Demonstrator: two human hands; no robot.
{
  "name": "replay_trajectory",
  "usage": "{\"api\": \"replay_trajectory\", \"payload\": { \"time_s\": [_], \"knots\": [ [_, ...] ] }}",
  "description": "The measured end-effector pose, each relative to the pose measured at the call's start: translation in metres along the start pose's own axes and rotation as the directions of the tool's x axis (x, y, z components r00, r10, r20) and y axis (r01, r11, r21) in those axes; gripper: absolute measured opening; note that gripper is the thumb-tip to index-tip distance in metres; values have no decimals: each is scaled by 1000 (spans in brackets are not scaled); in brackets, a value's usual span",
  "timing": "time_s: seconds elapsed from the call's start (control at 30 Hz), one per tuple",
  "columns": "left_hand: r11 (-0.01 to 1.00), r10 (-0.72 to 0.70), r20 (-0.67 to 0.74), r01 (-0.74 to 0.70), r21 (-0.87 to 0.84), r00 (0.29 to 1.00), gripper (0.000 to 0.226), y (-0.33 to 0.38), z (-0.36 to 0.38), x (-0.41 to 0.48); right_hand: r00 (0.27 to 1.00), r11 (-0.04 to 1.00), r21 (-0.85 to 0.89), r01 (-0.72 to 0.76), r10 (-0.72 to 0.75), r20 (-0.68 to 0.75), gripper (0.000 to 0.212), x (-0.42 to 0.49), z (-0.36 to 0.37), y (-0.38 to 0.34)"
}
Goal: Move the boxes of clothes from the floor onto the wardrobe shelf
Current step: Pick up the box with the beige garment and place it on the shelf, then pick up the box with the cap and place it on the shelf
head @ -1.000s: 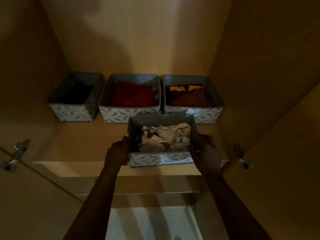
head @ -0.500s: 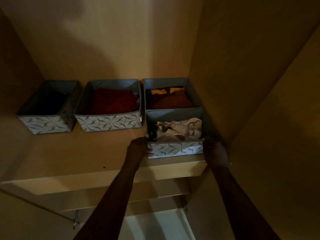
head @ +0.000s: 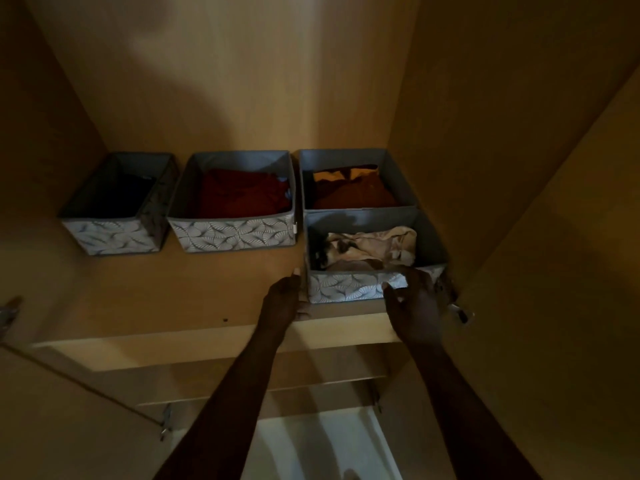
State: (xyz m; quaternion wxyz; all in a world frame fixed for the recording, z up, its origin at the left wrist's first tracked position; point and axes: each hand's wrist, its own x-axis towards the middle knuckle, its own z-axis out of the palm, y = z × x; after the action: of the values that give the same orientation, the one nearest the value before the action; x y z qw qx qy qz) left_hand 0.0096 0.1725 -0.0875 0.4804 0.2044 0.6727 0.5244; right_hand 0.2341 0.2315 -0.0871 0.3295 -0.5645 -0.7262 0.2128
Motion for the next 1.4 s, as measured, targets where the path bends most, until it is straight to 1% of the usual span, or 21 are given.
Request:
{"api": "replay_trajectory", "payload": {
  "time_s": [0.13, 0.3, 0.37, 0.5, 0.63, 0.67, 0.73, 0.83, 0.87, 0.97, 1.0, 1.03, 1.07, 1.1, 1.17, 1.2, 1.23, 1.27, 1.3, 1.33, 1.4],
  "knots": [
    [999, -29, 12, 29, 20, 999, 35, -16, -23, -7, 996, 996, 71, 46, -52, 79, 43, -35, 20, -20],
    [999, -32, 9, 32, 5, 999, 21, -41, -46, -44, 962, 996, 84, 16, -38, 271, 33, -63, 35, -31],
    [1000, -20, -39, 20, 0, 999, 23, -52, -56, -67, 931, 994, 97, 50, -82, 357, 26, -69, 40, -35],
    [999, 20, -155, -25, -34, 988, 30, -75, -67, -113, 839, 982, 107, 155, -188, 510, 16, -76, 42, -44],
    [996, 21, -358, -50, -73, 934, 29, -106, -68, -180, 704, 954, 167, 250, -298, 645, 12, -95, 40, -47],
    [995, 14, -387, -50, -84, 922, 29, -113, -67, -192, 686, 948, 190, 253, -315, 656, 11, -101, 40, -46],
    [991, -19, -476, -45, -122, 879, 30, -138, -61, -232, 598, 925, 249, 288, -377, 707, 11, -124, 39, -43],
    [984, -81, -549, -22, -178, 832, 30, -171, -49, -285, 509, 903, 308, 298, -423, 749, 6, -157, 40, -37],
    [977, -113, -588, -17, -211, 801, 29, -186, -44, -309, 457, 894, 327, 306, -439, 774, 5, -176, 39, -36],
    [959, -174, -664, -29, -284, 727, 28, -215, -30, -368, 337, 871, 369, 323, -471, 815, 11, -224, 33, -36],
    [952, -191, -676, -32, -303, 711, 28, -222, -25, -379, 321, 869, 375, 323, -473, 820, 12, -233, 32, -37],
    [945, -211, -699, -39, -323, 683, 28, -231, -21, -397, 287, 861, 382, 336, -480, 829, 13, -249, 27, -39],
    [938, -224, -729, -60, -342, 647, 28, -241, -14, -419, 233, 843, 405, 355, -499, 835, 14, -267, 22, -39],
    [930, -236, -739, -73, -359, 631, 28, -245, -10, -431, 206, 835, 418, 357, -507, 837, 19, -276, 20, -40],
    [914, -259, -776, -113, -389, 575, 28, -261, 0, -463, 123, 817, 451, 359, -520, 845, 25, -301, 16, -39],
    [906, -268, -805, -145, -397, 530, 28, -272, 9, -488, 58, 788, 480, 384, -540, 840, 22, -321, 10, -36],
    [899, -276, -822, -170, -405, 498, 28, -278, 17, -508, 15, 767, 498, 406, -550, 835, 17, -336, 2, -36],
    [896, -281, -831, -179, -406, 480, 27, -284, 23, -521, -5, 760, 508, 405, -554, 832, 14, -345, -3, -35],
    [891, -294, -846, -194, -411, 444, 27, -292, 30, -539, -42, 742, 527, 414, -563, 825, 16, -360, -12, -35],
    [878, -319, -866, -225, -423, 384, 26, -308, 45, -570, -114, 706, 562, 430, -575, 810, 20, -388, -23, -31],
    [863, -349, -878, -254, -437, 327, 27, -324, 64, -604, -197, 682, 593, 429, -570, 798, 22, -417, -38, -26]
  ]
}}
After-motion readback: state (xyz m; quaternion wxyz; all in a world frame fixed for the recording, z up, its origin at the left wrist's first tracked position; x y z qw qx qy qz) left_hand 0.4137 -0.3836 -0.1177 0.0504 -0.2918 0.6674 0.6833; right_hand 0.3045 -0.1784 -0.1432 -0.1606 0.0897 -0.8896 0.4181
